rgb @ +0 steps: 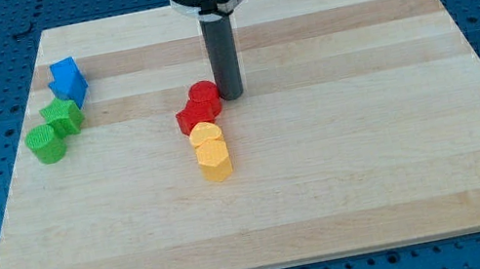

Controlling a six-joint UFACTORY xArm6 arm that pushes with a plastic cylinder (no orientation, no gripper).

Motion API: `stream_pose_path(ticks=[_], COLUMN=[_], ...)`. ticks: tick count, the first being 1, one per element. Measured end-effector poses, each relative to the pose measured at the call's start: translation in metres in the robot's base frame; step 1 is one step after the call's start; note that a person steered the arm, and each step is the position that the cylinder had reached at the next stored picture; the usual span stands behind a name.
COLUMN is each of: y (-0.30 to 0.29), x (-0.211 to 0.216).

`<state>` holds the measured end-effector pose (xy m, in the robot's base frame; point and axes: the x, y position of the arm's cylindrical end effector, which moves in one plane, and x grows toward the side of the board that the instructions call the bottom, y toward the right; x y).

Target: Push the yellow heart slightly right

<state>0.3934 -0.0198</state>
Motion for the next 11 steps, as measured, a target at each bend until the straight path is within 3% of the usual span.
stream_pose_path(ticks=[2,3,6,8,10,11], y=[-0.027,-0.073,-0.092,-0.085,-0.043,0.006], x=[-0.059,-0.054,0.023,0.05,0.077,0.083])
